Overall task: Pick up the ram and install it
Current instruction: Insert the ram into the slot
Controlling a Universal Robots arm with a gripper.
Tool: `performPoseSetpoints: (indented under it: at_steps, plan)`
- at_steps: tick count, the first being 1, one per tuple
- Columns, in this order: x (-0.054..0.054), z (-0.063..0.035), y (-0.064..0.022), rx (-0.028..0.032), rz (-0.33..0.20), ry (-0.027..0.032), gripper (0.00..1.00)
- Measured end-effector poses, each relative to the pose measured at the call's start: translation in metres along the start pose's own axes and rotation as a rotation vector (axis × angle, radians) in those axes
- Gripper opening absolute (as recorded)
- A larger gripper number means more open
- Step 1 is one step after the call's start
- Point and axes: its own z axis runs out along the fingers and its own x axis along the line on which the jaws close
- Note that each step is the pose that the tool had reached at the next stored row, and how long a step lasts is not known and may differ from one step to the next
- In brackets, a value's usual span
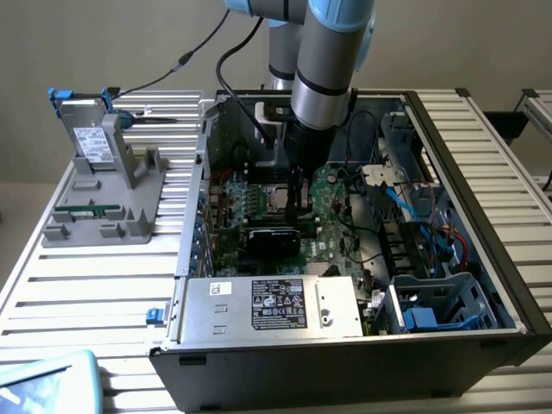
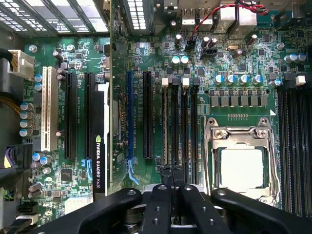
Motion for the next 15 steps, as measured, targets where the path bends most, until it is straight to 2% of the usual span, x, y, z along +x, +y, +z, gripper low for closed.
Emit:
performPoseSetpoints:
  at_steps: [13, 15]
  plan:
    - [0.0000, -0.0021, -0.0003, 0.0001, 0.000, -0.0001, 0.11]
    - [-0.0003, -0.0022, -0.0002, 0.0019, 0.001, 0.0000, 0.11]
